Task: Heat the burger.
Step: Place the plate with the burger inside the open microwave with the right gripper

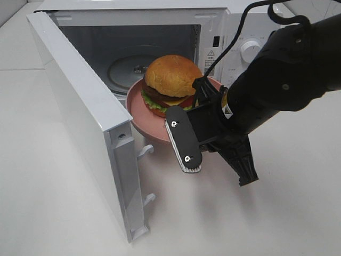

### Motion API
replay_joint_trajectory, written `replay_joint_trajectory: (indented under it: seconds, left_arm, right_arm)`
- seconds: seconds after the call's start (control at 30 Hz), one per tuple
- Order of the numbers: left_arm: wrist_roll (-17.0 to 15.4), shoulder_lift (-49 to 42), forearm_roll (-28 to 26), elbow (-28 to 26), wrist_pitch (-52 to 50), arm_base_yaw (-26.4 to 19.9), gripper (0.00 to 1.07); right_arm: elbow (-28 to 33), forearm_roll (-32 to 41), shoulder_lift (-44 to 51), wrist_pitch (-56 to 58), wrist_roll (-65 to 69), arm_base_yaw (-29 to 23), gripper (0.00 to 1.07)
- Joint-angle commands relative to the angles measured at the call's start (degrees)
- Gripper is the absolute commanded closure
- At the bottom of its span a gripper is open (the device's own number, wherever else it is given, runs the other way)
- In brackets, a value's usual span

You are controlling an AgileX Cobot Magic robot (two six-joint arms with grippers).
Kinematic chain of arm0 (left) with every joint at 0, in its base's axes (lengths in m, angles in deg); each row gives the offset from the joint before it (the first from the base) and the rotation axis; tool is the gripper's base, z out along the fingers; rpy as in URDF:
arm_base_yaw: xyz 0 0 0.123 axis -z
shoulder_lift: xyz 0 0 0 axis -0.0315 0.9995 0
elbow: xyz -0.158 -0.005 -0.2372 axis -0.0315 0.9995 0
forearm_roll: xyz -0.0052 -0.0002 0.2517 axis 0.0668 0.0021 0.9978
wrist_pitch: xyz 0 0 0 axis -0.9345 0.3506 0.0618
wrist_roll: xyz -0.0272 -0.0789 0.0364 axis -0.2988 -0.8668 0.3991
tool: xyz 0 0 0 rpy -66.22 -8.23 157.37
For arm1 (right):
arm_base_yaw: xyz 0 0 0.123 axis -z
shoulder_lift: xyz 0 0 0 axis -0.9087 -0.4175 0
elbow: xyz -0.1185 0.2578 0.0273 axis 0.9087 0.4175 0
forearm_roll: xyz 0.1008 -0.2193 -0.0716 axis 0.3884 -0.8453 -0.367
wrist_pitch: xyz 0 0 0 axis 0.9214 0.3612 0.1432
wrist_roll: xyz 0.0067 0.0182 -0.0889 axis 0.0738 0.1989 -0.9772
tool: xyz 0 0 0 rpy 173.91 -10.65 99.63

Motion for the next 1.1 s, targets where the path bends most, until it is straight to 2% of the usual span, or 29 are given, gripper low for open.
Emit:
replay_joint_trajectory:
  seconds: [0.03,0.63,1.1]
  left_arm:
    - [-0.06,-1.03,-0.34,0.11,-0.46,-0.17,0.04]
    - [-0.06,-0.92,-0.34,0.11,-0.46,-0.17,0.04]
    - [-0.06,-0.92,-0.34,0.11,-0.46,-0.17,0.04]
  right_arm:
    - [-2.35,-0.69,-0.8,-3.09,-1.78,0.4,1.07]
    - [-7.85,1.43,-4.13,-2.46,-7.62,3.67,1.07]
    - [-17.93,1.43,-10.49,2.98,-8.59,3.72,1.07]
